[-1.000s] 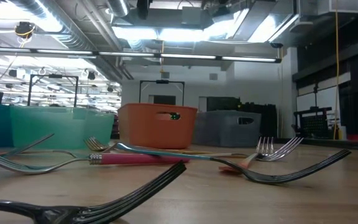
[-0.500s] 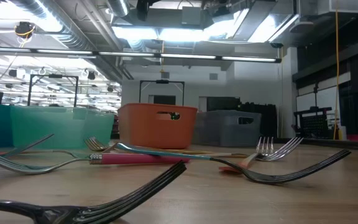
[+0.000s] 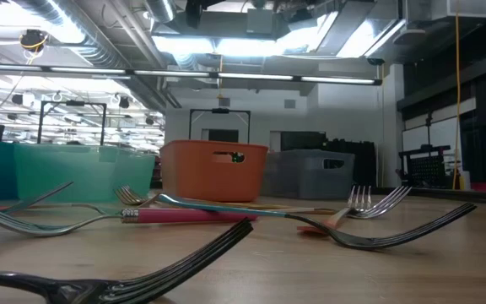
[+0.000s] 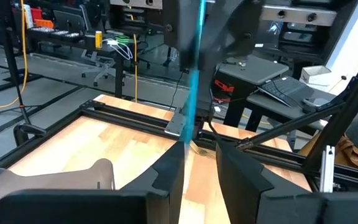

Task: Sort silverware by color (type)
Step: Put the blue fork into the black bin

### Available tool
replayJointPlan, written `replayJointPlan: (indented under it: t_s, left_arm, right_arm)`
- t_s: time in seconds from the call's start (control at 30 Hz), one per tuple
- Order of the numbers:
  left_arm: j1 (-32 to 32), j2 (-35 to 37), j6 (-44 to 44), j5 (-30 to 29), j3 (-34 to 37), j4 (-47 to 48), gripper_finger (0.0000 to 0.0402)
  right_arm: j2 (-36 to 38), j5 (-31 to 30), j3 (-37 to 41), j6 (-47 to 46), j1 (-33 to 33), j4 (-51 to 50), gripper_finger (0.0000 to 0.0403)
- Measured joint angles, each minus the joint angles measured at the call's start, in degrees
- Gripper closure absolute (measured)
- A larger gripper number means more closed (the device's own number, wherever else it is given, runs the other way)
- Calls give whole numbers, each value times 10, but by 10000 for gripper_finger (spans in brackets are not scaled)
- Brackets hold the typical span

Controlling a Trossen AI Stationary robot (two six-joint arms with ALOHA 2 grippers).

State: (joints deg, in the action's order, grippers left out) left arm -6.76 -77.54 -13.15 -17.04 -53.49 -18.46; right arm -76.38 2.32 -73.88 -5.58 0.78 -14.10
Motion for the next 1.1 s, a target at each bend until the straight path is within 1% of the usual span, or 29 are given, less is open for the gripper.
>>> replayJointPlan:
  t_s: [0.1, 0.27, 0.37, 0.5, 0.7, 0.8, 0.87, 1.1]
  left_arm:
    - [0, 0, 0, 1, 0, 0, 315]
    - [0, 0, 0, 0, 0, 0, 314]
    - [0, 0, 1, 0, 0, 0, 314]
    - [0, 0, 1, 0, 0, 1, 314]
    - [0, 0, 1, 0, 0, 28, 314]
    - [0, 0, 1, 0, 0, 43, 314]
    - [0, 0, 1, 0, 0, 51, 314]
    - [0, 0, 1, 0, 0, 61, 314]
  right_arm:
    - [0, -16, -25, 0, 0, -66, 403]
    - [0, -65, -56, 0, 0, -166, 403]
    - [0, -84, -69, 0, 14, -222, 403]
    - [0, -89, -70, -1, 58, -290, 403]
    - [-25, -85, -70, -4, 153, -371, 403]
    - [-54, -47, -70, -5, 202, -387, 403]
    - [-76, -6, -70, -4, 229, -387, 403]
    - [-174, 174, -70, 0, 286, -415, 403]
